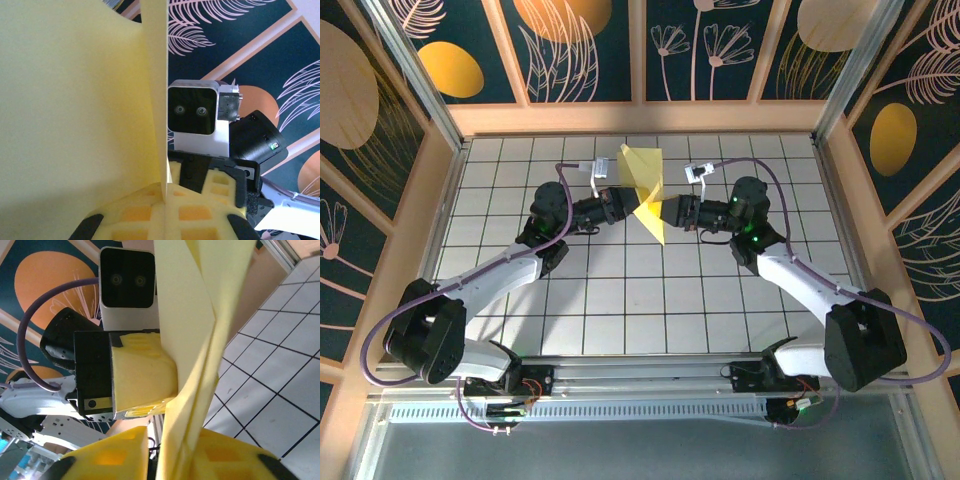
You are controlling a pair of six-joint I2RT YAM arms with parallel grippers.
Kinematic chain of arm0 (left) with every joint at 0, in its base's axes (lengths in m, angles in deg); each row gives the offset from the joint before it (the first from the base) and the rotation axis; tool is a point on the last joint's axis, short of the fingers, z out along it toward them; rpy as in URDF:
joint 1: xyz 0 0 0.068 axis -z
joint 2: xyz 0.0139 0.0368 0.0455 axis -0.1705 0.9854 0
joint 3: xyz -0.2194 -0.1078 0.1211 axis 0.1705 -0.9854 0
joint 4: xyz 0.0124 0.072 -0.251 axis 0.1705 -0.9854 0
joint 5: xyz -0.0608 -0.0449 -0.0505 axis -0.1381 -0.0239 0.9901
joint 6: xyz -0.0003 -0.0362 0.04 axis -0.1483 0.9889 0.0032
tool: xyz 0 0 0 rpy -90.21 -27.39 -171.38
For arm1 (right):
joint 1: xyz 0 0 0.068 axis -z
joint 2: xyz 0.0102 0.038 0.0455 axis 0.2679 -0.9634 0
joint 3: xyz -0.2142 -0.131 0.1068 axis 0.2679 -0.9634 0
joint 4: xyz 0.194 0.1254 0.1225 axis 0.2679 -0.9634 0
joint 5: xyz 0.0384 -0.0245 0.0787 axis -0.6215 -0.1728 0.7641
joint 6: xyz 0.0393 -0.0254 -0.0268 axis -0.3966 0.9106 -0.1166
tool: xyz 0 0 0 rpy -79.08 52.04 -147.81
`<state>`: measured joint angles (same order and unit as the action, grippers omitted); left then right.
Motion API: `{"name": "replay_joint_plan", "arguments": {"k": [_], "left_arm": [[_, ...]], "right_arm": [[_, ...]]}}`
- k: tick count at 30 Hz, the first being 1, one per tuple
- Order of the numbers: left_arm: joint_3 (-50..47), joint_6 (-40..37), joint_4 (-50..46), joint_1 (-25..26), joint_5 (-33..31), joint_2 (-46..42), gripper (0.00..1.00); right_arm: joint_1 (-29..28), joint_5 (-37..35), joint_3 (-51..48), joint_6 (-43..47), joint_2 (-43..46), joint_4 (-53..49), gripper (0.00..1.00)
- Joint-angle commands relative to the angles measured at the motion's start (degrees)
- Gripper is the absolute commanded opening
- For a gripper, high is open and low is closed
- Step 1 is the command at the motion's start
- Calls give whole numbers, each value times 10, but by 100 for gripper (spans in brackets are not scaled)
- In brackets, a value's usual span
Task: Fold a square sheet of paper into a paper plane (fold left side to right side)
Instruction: Turn over the paper at the center of the table.
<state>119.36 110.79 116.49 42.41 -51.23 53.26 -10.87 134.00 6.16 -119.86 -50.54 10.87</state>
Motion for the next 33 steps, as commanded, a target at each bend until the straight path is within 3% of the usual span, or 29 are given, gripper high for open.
{"name": "replay_joint_plan", "arguments": {"k": [1, 8, 13, 18, 23, 25, 28, 33], "left_arm": [[18, -15, -9, 2, 3, 4, 11], [22, -79, -104, 2, -65, -30, 37], [20, -138, -198, 1, -159, -79, 46], [0, -190, -271, 2, -285, -152, 51], [-34, -226, -307, 2, -398, -230, 58], [-46, -233, -319, 2, -438, -260, 60], [-61, -239, -332, 2, -479, -290, 64], [-84, -231, -343, 1, -516, -318, 66]], "right_arm": [[3, -6, 21, 26, 12, -24, 18], [5, -43, 37, 78, 32, -110, 5], [5, -88, 54, 127, 46, -191, 0], [0, -180, 97, 203, 55, -321, 0], [-44, -365, 165, 292, 49, -482, 0], [-82, -481, 197, 323, 36, -546, 0], [-126, -625, 238, 341, 4, -619, 0], [-178, -799, 279, 337, -52, -690, 0]]}}
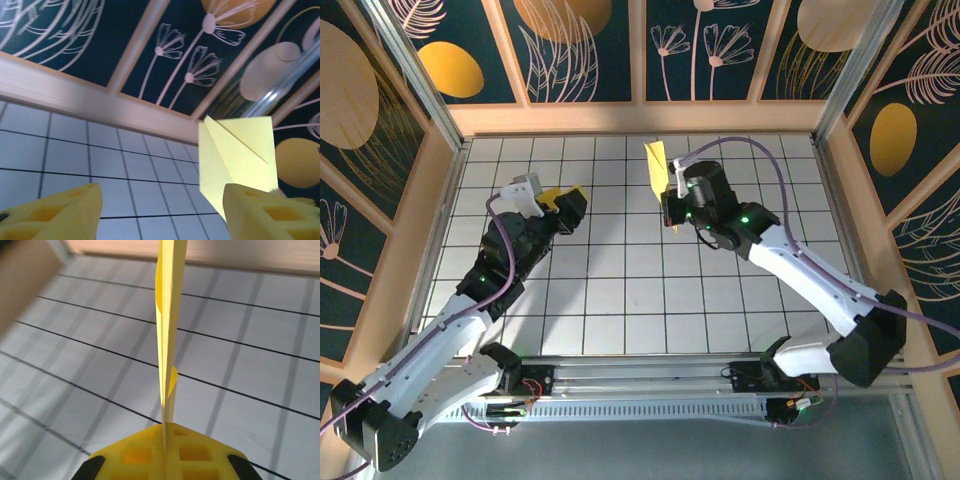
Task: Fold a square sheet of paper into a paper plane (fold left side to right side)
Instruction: Turn over the paper at the center of the table.
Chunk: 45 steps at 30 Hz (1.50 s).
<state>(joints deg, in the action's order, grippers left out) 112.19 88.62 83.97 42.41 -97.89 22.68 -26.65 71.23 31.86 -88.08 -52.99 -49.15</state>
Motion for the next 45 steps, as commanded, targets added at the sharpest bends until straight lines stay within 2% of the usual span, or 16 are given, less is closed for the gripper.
{"name": "replay_joint_plan", "arguments": {"k": [1, 6, 11, 17, 23, 25, 31, 37, 41, 45], "left_arm": [[-15, -6, -20, 2, -56, -16, 66], [-24, 3, -27, 2, -88, -28, 70], [-27, 8, -31, 2, -96, -30, 72], [-31, 13, -34, 2, -95, -30, 73], [-35, 18, -36, 2, -94, -30, 73], [-36, 20, -35, 2, -93, -28, 73], [-23, 25, -41, 2, -76, -7, 74], [11, 52, -56, 2, -36, 50, 74], [10, 89, -39, 2, 7, 95, 74], [10, 132, -6, 1, 76, 164, 74]], "right_arm": [[-32, -208, 30, 18, -41, -102, 0], [-86, -347, 67, 11, -124, -166, 0], [-119, -416, 97, -20, -240, -223, 0], [-130, -420, 127, -68, -374, -257, 0], [-140, -375, 144, -74, -449, -249, 0], [-141, -347, 148, -74, -456, -249, 7], [-138, -280, 144, -72, -407, -230, 41], [-111, -184, 96, -54, -300, -164, 68], [-62, -99, 19, -56, -211, -80, 75], [13, -2, -72, -73, -121, 7, 79]]}}
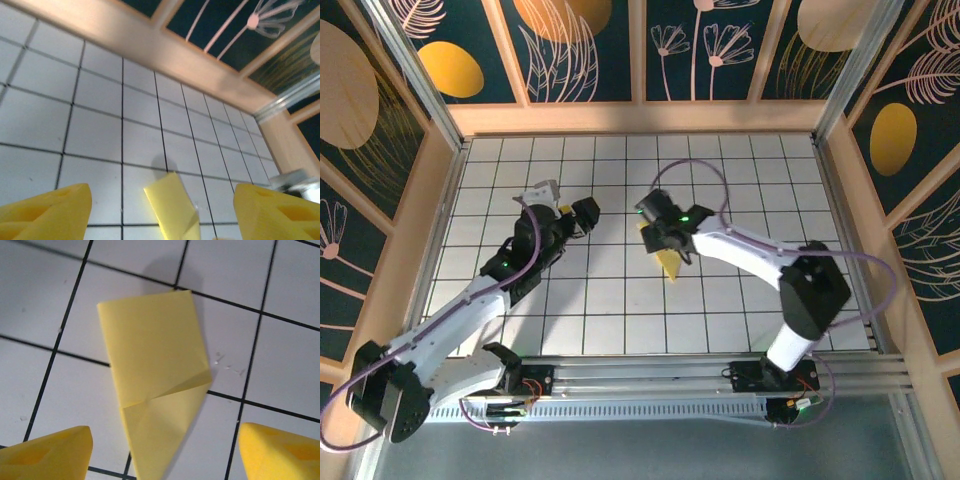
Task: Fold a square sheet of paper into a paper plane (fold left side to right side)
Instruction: Turn over the paper at the center of the table, then fold the wing for the fifth time at the center of the table.
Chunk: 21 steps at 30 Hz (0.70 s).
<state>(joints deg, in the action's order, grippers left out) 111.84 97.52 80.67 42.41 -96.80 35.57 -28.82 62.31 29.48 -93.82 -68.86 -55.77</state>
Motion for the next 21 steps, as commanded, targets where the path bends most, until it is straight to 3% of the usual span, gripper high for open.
{"name": "replay_joint_plan", "arguments": {"k": [1, 9, 15, 21], "left_arm": [[19, 49, 30, 2, 85, 57, 74], [78, 89, 58, 2, 227, 253, 67], [133, 112, 82, 2, 281, 386, 58], [172, 126, 95, 2, 302, 461, 55]], "right_arm": [[54, 107, -72, -20, 60, 95, 81], [186, 247, -223, -69, 214, 254, 99], [282, 354, -314, -136, 287, 345, 99], [321, 373, -332, -134, 314, 328, 99]]}}
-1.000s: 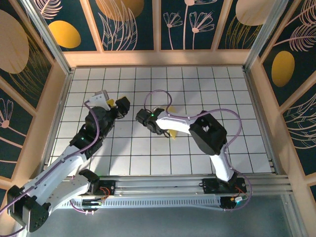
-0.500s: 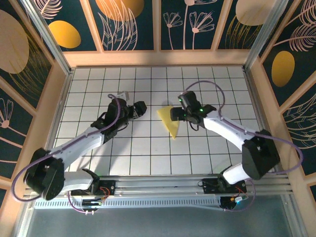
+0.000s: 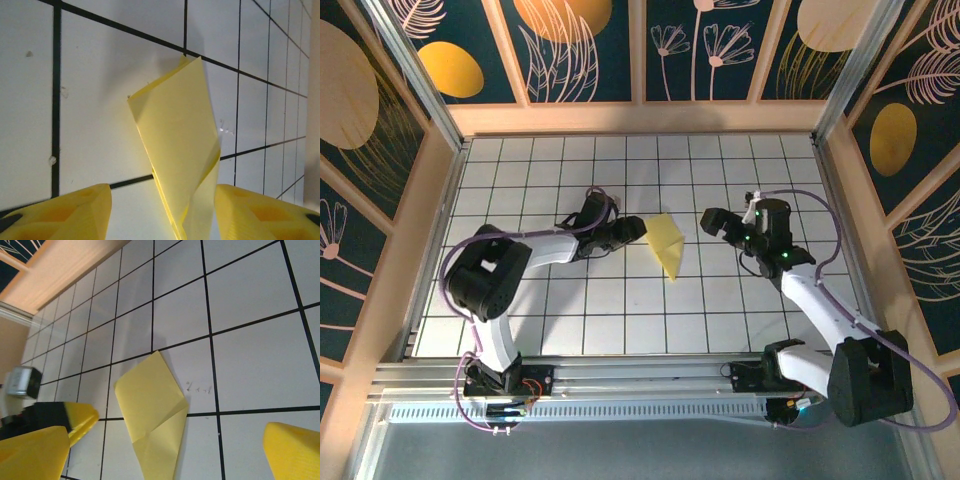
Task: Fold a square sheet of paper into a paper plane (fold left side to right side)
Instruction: Fold the wing for the fifth time at the center of the table.
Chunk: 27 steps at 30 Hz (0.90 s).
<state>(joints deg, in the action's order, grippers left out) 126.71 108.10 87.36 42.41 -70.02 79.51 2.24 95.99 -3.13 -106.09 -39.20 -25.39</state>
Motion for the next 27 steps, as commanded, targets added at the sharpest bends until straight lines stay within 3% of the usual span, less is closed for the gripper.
{"name": "replay_joint_plan", "arguments": {"k": [1, 10, 15, 21, 27], "left_arm": [[26, 24, 37, 2, 41, 31, 53], [59, 34, 70, 1, 77, 99, 37], [72, 33, 81, 2, 86, 118, 23], [48, -19, 87, 2, 76, 76, 0], [-31, -89, 130, 0, 88, -15, 0]], "right_arm": [[12, 38, -6, -8, 20, 21, 99], [24, 60, -15, 1, 33, 13, 97], [34, 88, -29, 1, 44, 26, 97], [52, 183, -46, 7, 29, 67, 90], [48, 293, -58, 35, -44, 105, 89]]}}
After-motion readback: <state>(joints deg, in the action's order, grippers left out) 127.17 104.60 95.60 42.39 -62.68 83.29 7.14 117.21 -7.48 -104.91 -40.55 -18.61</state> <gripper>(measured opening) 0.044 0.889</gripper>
